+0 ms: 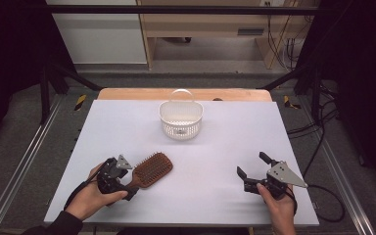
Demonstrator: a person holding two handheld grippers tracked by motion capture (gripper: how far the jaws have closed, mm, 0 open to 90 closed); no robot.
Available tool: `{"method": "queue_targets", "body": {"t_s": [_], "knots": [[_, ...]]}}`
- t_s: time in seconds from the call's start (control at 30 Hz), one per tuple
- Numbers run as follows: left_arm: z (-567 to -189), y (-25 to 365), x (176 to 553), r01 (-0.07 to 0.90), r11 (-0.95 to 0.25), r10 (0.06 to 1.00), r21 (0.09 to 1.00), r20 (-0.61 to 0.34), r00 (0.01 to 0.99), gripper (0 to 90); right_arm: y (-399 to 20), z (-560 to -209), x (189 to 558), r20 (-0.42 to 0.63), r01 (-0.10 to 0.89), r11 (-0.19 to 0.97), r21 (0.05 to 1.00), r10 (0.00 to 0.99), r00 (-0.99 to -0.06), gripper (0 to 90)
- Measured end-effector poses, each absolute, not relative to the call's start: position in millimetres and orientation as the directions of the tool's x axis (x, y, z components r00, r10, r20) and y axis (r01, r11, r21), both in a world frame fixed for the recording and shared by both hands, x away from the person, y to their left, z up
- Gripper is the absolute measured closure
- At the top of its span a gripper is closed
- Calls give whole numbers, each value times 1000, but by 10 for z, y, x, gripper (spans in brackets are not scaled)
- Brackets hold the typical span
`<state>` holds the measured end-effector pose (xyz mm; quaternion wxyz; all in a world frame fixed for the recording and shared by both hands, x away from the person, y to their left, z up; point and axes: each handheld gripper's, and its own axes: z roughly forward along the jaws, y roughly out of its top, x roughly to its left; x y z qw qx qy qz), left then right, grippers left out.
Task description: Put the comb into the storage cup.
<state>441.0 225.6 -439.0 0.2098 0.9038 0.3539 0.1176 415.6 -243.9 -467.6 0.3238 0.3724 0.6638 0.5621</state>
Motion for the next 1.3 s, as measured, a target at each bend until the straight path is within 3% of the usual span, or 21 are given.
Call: {"method": "queue_targets", "body": {"t_s": [0.33, 0.53, 1.3], "knots": [[-4422, 2216, 4430, 582, -694, 656, 423, 38, 754, 390, -2446, -4673, 4155, -7, 129, 85, 988, 858, -514, 41], [-4447, 2213, 4466, 589, -703, 649, 400, 21, 760, 493, -2446, -4672, 4157, -6, 129, 84, 988, 858, -514, 41], [-4488, 2168, 4502, 585, -728, 633, 358, 21, 774, 643, -2441, -4674, 4161, -4, 132, 85, 988, 853, -522, 40]]}}
